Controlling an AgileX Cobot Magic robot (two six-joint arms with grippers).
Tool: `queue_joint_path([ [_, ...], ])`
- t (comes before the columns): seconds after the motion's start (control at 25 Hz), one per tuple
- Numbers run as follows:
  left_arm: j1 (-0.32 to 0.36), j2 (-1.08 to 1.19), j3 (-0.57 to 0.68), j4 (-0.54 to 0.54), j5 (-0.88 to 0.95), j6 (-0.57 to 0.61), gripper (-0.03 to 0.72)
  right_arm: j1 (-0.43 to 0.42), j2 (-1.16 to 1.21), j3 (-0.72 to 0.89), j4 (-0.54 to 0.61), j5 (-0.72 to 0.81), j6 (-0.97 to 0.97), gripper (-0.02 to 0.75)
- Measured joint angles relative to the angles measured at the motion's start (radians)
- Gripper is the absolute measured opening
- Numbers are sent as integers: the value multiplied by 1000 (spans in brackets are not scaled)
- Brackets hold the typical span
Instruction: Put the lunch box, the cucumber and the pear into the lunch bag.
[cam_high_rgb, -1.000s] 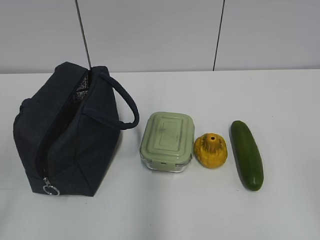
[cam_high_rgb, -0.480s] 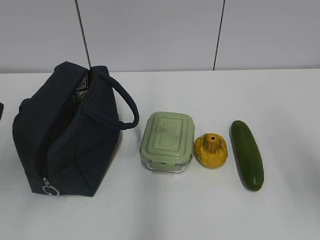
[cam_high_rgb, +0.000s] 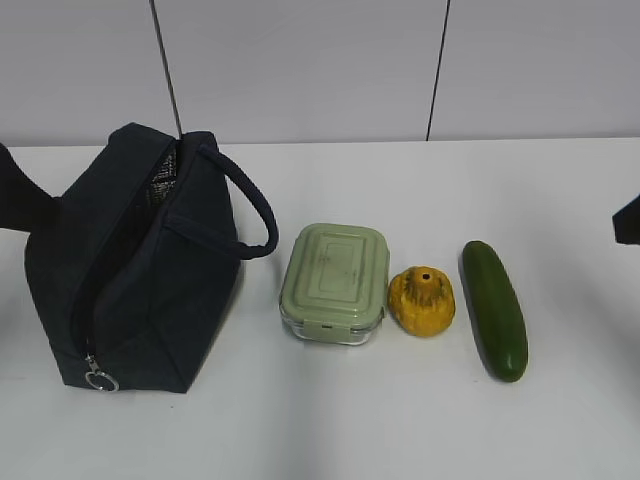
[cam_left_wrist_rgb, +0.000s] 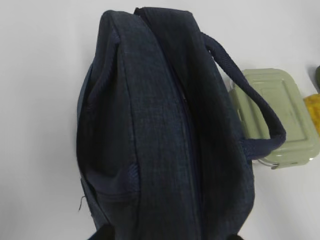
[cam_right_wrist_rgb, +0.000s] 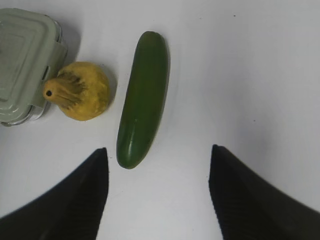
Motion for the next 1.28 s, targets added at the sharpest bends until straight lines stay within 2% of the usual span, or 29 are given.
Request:
queue_joint_path([
  [0.24, 0, 1, 0, 7, -14, 1, 405, 0, 273, -164, 34, 67, -29, 571],
  [0.44, 0, 1, 0, 7, -15, 2, 405, 0, 469, -302, 75, 100, -31, 577],
  [0.76, 0, 1, 0, 8, -20, 3, 405, 0, 724, -527, 81, 222, -20, 578],
  [1.04, 0, 1, 0, 9, -33, 3, 405, 68, 849, -618, -10, 249, 52, 578],
  [1.28, 0, 1, -1, 9, -33, 3, 405, 92, 930, -636, -21, 249, 90, 578],
])
